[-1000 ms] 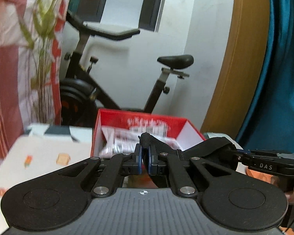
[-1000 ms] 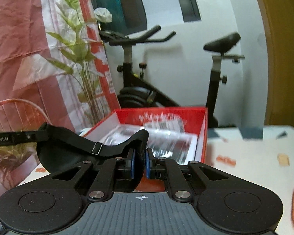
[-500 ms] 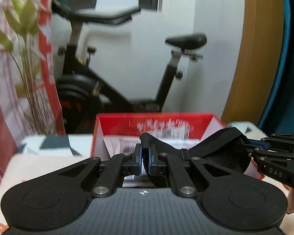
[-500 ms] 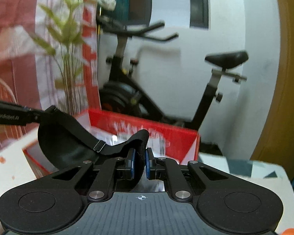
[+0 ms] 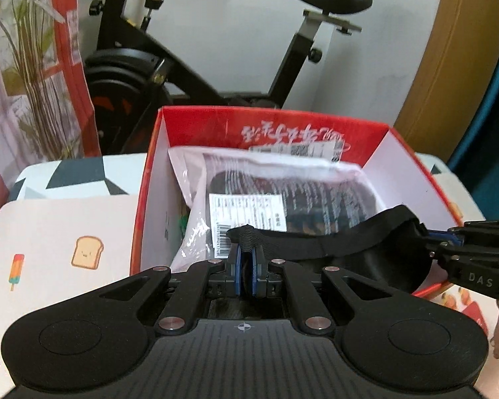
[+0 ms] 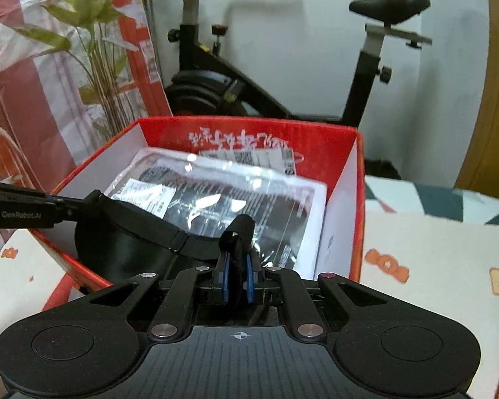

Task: Organize soft objects
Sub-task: 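Lift the eye mask with both tools and carry it over the red box, then lower the eye mask into the red box and open both tools, then move both tools down to the white bag of green cables, then close both tools on the edge of the cable bag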

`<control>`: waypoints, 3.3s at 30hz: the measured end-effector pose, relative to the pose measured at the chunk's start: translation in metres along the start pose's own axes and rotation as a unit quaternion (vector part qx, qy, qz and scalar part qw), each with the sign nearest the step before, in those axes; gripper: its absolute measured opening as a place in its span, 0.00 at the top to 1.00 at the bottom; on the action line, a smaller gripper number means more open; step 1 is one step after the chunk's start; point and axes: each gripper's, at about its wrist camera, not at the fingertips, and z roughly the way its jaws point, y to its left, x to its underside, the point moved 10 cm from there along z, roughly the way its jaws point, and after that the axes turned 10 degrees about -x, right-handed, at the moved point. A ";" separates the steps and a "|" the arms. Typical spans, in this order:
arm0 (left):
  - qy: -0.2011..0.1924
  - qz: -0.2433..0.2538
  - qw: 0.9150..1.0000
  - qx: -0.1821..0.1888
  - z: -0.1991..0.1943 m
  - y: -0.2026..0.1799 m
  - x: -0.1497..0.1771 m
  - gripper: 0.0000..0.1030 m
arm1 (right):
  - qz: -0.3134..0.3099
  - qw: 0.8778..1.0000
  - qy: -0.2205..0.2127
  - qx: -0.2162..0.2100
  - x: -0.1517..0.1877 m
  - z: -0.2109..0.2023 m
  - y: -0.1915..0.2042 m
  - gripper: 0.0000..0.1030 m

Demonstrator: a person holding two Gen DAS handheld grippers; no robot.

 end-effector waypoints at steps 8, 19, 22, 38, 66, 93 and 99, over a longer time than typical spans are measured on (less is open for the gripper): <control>0.015 0.011 1.000 -0.017 0.011 0.001 0.003 0.92 | 0.007 1.000 0.017 0.009 0.004 0.007 -0.002 0.91; -0.030 0.013 0.999 -0.011 -0.013 -0.002 -0.008 0.40 | -0.007 0.999 0.004 0.040 -0.002 -0.009 -0.002 0.79; -0.055 0.011 0.998 -0.009 -0.027 -0.003 -0.012 0.27 | -0.025 0.998 -0.021 0.060 -0.008 -0.023 -0.001 0.60; -0.130 -0.014 0.991 -0.015 -0.079 -0.001 0.016 0.04 | -0.023 0.988 -0.134 0.068 0.003 -0.081 0.012 0.00; 0.007 -0.117 0.993 0.032 -0.032 0.001 0.139 0.61 | 0.013 0.999 -0.040 -0.034 0.123 -0.020 0.051 0.59; 0.033 -0.113 0.990 0.078 -0.021 -0.018 0.148 0.63 | 0.059 0.994 -0.017 -0.088 0.137 -0.003 0.055 0.70; 0.045 -0.118 0.988 0.091 -0.018 -0.019 0.156 0.65 | 0.066 0.994 -0.028 -0.084 0.145 -0.005 0.050 0.69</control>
